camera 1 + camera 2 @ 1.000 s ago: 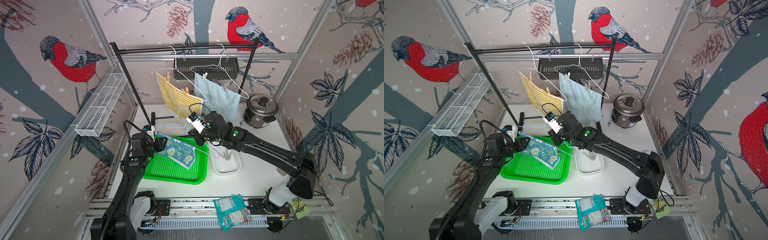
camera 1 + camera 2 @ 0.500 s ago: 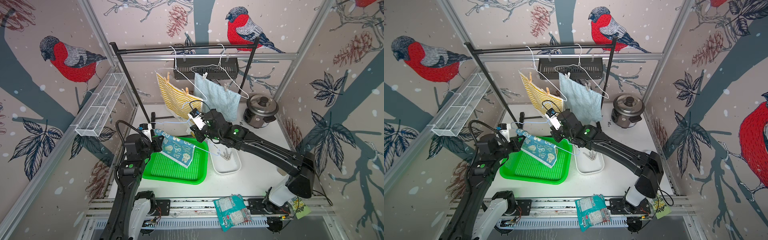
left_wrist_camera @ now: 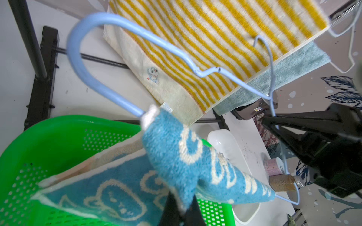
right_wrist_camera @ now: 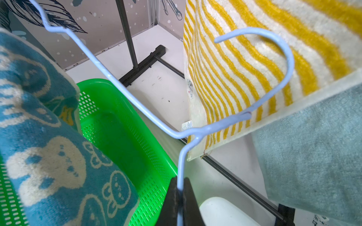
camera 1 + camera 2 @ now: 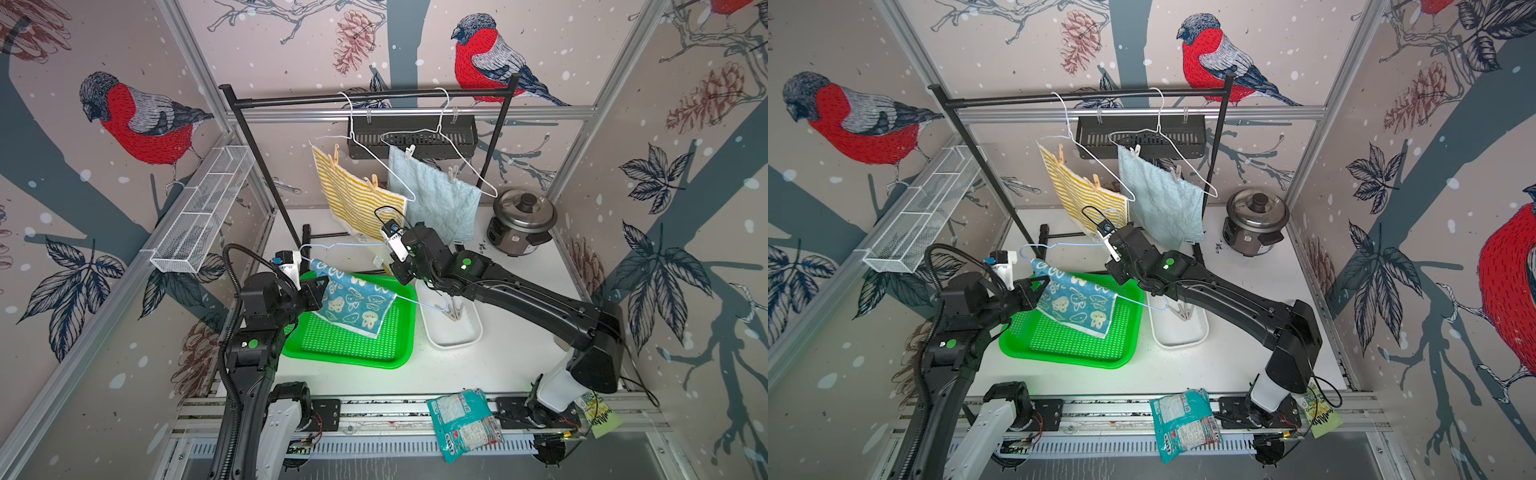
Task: Remove the clothespins securing towels to the hanger
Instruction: Remove the towel from the hanger.
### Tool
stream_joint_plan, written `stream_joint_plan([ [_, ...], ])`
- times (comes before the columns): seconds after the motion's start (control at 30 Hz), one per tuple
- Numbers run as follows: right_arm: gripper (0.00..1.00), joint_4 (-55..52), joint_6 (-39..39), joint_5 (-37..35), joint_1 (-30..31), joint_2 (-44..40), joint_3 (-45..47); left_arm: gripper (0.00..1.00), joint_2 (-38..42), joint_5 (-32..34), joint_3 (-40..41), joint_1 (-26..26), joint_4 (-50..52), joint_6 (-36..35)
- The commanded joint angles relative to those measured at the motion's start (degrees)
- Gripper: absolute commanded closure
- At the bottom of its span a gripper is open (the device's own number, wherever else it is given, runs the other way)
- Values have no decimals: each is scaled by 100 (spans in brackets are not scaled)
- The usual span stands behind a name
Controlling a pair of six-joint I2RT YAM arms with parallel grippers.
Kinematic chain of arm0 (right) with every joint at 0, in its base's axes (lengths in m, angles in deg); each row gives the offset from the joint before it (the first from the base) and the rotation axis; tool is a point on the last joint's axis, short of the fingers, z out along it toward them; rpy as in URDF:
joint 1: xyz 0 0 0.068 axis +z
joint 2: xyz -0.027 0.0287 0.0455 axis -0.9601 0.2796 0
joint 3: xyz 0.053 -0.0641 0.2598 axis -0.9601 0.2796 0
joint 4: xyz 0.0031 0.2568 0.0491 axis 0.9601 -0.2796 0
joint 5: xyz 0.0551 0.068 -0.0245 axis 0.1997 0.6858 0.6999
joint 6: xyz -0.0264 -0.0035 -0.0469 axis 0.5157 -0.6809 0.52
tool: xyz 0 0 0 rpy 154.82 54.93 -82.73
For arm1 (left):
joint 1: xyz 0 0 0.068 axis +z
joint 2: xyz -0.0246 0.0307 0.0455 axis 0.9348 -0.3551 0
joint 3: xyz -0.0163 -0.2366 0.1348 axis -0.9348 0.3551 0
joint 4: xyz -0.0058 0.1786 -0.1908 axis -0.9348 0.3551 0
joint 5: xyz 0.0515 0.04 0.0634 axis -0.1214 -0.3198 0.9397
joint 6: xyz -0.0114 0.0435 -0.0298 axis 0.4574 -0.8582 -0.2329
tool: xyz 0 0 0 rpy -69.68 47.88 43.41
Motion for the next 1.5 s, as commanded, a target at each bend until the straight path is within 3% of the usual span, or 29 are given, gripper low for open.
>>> stream_joint_plan([
  [0.0, 100, 318, -16, 83, 8, -156, 122, 95, 62, -75, 411, 1, 38, 118],
  [0.1, 100, 537, 28, 469, 39, -247, 251, 93, 131, -49, 781, 8, -275, 276],
  [0.33, 100, 986, 101, 1259, 88, -426, 510, 74, -164, -83, 887, 6, -563, 340],
  [0.73, 100, 1042, 51, 1529, 97, -443, 526, 67, -254, 435, 836, 6, -1041, 393],
  [0.97, 100, 1040, 38, 1572, 94, -434, 528, 73, -474, 532, 727, 6, -1273, 351],
  [1.1, 100, 964, 43, 1456, 93, -401, 510, 88, -487, 523, 653, 4, -1295, 338],
  [1.2, 100, 746, 63, 1001, 97, -309, 427, 100, -391, 467, 594, 6, -1104, 329],
  [1.47, 100, -16, 220, -583, 151, 161, 75, 100, 62, 21, -86, 5, -138, 450],
])
